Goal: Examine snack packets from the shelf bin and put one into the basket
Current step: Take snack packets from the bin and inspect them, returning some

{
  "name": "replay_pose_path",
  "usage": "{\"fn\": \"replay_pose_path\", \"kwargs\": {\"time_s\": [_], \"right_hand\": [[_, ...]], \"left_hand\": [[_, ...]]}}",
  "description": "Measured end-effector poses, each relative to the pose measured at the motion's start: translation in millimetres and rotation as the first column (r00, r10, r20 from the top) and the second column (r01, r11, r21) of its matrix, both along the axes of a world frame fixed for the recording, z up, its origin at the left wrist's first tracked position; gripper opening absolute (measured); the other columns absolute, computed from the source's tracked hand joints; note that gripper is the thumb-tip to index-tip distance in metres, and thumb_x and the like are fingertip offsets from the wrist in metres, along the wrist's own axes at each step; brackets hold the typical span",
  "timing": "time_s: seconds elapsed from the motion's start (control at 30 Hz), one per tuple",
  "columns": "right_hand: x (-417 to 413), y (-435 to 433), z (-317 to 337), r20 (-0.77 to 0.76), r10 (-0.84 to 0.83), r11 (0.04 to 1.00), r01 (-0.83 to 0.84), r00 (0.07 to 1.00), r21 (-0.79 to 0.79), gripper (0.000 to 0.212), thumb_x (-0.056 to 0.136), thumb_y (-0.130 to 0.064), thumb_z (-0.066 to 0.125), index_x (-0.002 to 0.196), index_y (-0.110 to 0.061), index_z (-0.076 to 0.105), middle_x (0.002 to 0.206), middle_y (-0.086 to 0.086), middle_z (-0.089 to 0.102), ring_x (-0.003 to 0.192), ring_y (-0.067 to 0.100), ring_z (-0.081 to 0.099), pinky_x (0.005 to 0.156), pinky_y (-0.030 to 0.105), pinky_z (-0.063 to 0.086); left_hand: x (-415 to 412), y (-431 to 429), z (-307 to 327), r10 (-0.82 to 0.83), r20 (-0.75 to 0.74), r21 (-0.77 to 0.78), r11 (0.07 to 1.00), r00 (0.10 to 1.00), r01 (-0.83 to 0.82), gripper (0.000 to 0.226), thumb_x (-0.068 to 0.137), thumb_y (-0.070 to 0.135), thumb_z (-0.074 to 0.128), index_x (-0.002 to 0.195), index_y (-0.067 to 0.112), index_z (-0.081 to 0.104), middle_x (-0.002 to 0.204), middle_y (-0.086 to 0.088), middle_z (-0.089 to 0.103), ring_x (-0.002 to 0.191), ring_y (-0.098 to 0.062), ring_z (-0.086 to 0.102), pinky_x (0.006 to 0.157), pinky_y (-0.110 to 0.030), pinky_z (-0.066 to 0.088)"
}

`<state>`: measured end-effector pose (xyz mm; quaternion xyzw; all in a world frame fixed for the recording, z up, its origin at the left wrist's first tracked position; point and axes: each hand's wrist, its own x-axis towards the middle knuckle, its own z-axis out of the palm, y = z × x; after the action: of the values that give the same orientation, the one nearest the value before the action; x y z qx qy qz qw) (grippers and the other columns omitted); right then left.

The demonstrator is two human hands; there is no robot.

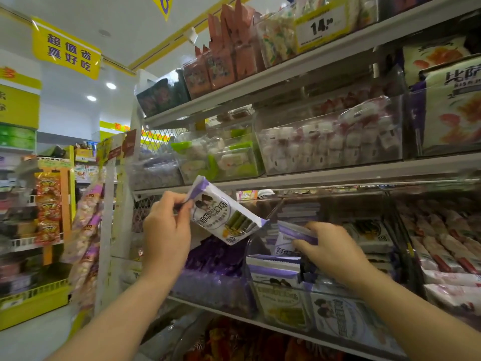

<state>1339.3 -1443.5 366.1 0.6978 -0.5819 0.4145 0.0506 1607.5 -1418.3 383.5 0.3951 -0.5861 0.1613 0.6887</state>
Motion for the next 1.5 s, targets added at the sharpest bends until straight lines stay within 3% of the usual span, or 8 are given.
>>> {"fn": "replay_pose_path", "kwargs": {"time_s": [0.23,0.4,0.5,0.73,0.87,1.03,1.27,1.5], "right_hand": [[13,33,7,0.030,-0.023,0.992,0.026,0.999,-0.120,0.033,0.090,-0.043,0.060,0.116,-0.024,0.066,0.109,-0.004,0.069,0.108,0.021,0.060,0.090,0.044,0.050],[61,67,-5,0.107,0.258,0.886,-0.191,0.960,-0.422,0.013,0.091,-0.030,0.061,0.100,-0.025,0.069,0.094,-0.009,0.069,0.092,0.010,0.061,0.087,0.034,0.049],[106,81,-35,0.189,0.522,0.841,-0.465,0.832,-0.276,0.022,0.089,-0.040,0.059,0.108,-0.031,0.064,0.096,-0.017,0.065,0.087,-0.003,0.058,0.073,0.016,0.045],[186,75,-109,0.366,0.730,0.573,-0.809,0.578,0.135,0.026,0.093,-0.036,0.059,0.114,-0.023,0.062,0.100,-0.003,0.073,0.081,0.016,0.072,0.071,0.037,0.059],[212,61,-154,0.550,0.686,0.464,-0.869,0.477,0.174,0.026,0.094,-0.035,0.057,0.108,-0.015,0.064,0.096,0.009,0.074,0.078,0.036,0.071,0.068,0.046,0.057],[235,45,-206,0.757,0.516,0.381,-0.899,0.402,0.217,0.032,0.084,-0.039,0.063,0.106,-0.017,0.066,0.099,0.012,0.074,0.083,0.035,0.071,0.070,0.042,0.058],[251,33,-224,0.928,0.254,0.397,-0.904,0.273,0.157,0.056,0.078,-0.037,0.067,0.114,0.006,0.062,0.108,0.025,0.069,0.105,0.043,0.065,0.100,0.059,0.045],[248,26,-232,0.991,0.055,0.378,-0.921,0.119,0.090,0.034,0.090,-0.026,0.056,0.103,0.002,0.071,0.097,0.020,0.073,0.085,0.029,0.073,0.065,0.033,0.060]], "left_hand": [[12,37,-21,0.011,-0.027,0.026,1.000,1.000,-0.010,0.015,0.096,0.018,0.056,0.084,0.026,0.051,0.081,-0.004,0.062,0.075,-0.019,0.058,0.057,-0.022,0.037],[27,65,-55,-0.028,-0.040,0.085,0.996,0.999,0.031,0.021,0.097,0.021,0.055,0.081,0.034,0.050,0.082,-0.003,0.063,0.072,-0.013,0.059,0.056,-0.016,0.037],[41,81,-84,-0.044,-0.049,0.131,0.990,0.998,0.050,0.022,0.096,0.018,0.057,0.078,0.032,0.052,0.075,0.003,0.062,0.062,-0.001,0.057,0.050,-0.009,0.037],[96,95,-143,-0.122,-0.053,0.416,0.900,0.991,0.134,0.019,0.092,0.014,0.063,0.078,0.026,0.059,0.072,0.019,0.067,0.069,0.006,0.062,0.059,-0.013,0.046],[119,92,-175,-0.206,-0.408,0.434,0.813,0.890,0.387,0.015,0.088,0.014,0.068,0.090,0.028,0.064,0.081,0.019,0.071,0.074,-0.001,0.068,0.062,-0.022,0.054],[124,83,-223,-0.249,-0.861,0.248,0.557,0.444,0.793,0.033,0.079,0.029,0.066,0.105,0.009,0.069,0.102,-0.012,0.075,0.089,-0.021,0.072,0.070,-0.031,0.060],[117,63,-250,-0.182,-0.890,0.247,0.579,0.418,0.777,0.017,0.087,0.020,0.063,0.094,0.007,0.071,0.090,-0.012,0.076,0.077,-0.018,0.073,0.067,-0.026,0.060],[108,52,-256,-0.176,-0.899,0.233,0.583,0.401,0.778,0.014,0.092,0.017,0.060,0.091,0.008,0.071,0.088,-0.012,0.076,0.077,-0.018,0.074,0.065,-0.025,0.059]]}}
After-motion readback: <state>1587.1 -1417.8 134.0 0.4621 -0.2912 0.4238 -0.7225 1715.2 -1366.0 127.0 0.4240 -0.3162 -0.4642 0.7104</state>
